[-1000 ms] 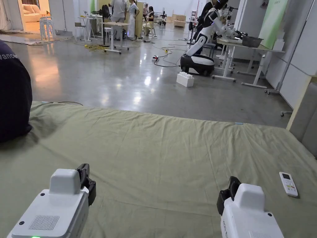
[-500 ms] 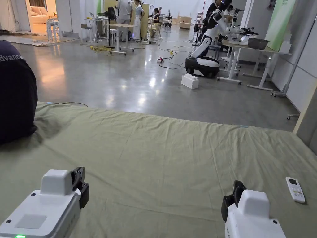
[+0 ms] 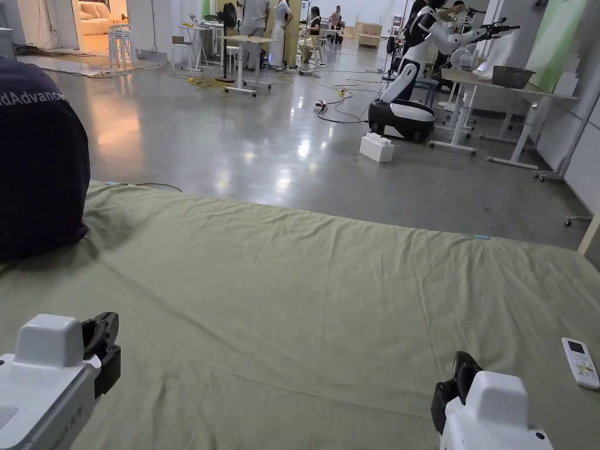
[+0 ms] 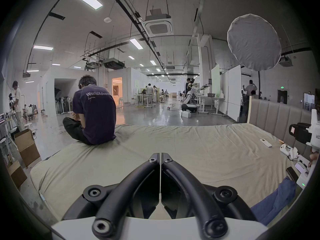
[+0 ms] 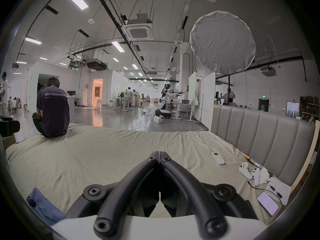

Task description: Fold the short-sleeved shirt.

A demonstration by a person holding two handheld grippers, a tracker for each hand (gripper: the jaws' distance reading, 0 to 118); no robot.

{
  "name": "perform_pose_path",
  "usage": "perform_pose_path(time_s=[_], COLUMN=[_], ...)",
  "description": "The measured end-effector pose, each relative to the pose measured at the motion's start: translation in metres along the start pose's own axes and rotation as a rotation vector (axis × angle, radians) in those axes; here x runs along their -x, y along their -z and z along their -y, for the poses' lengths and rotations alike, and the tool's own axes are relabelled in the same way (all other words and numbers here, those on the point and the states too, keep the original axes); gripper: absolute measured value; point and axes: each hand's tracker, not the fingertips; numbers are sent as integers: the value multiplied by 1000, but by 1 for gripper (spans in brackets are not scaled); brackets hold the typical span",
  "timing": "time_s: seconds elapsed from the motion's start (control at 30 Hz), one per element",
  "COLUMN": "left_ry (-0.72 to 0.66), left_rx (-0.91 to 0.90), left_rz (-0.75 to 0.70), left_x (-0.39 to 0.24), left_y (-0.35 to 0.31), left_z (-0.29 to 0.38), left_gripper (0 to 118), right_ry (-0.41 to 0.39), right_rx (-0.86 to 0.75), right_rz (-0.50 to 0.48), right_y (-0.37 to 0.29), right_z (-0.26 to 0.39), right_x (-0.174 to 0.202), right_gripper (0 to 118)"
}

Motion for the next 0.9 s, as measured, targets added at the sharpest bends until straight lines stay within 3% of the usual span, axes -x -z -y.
perform_pose_path(time_s=[0.1, 0.17, 0.37, 0.43, 0.47, 0.5, 0.53, 0.6, 0.73, 0.9], left_ry=[-32, -129, -220, -252, -271, -280, -285, -335, -582, -871], left_rx=[38, 166, 500, 602, 654, 697, 731, 763, 859, 759], left_rz=[70, 181, 310, 342, 340, 328, 343, 415, 530, 664], left_x=[13, 34, 101, 119, 128, 134, 139, 143, 155, 163], left_y=[1, 9, 31, 36, 39, 42, 45, 44, 58, 68], left_z=[4, 9, 63, 83, 94, 105, 114, 129, 164, 191], left_gripper=[1, 1, 4, 29, 51, 80, 94, 99, 99, 98], right_ry=[0, -12, -31, -39, -40, -40, -41, -43, -46, -60], right_rx=[10, 13, 38, 49, 57, 65, 74, 86, 108, 134], right_rz=[-10, -13, -25, -31, -34, -37, -40, -43, -44, -41], right_y=[0, 0, 1, 3, 4, 5, 6, 7, 7, 5], right_z=[0, 1, 6, 11, 13, 15, 17, 20, 23, 28], right_x=[1, 0, -2, -2, -1, -1, -1, 0, 2, 2], right_gripper=[0, 0, 0, 0, 0, 0, 0, 0, 0, 0])
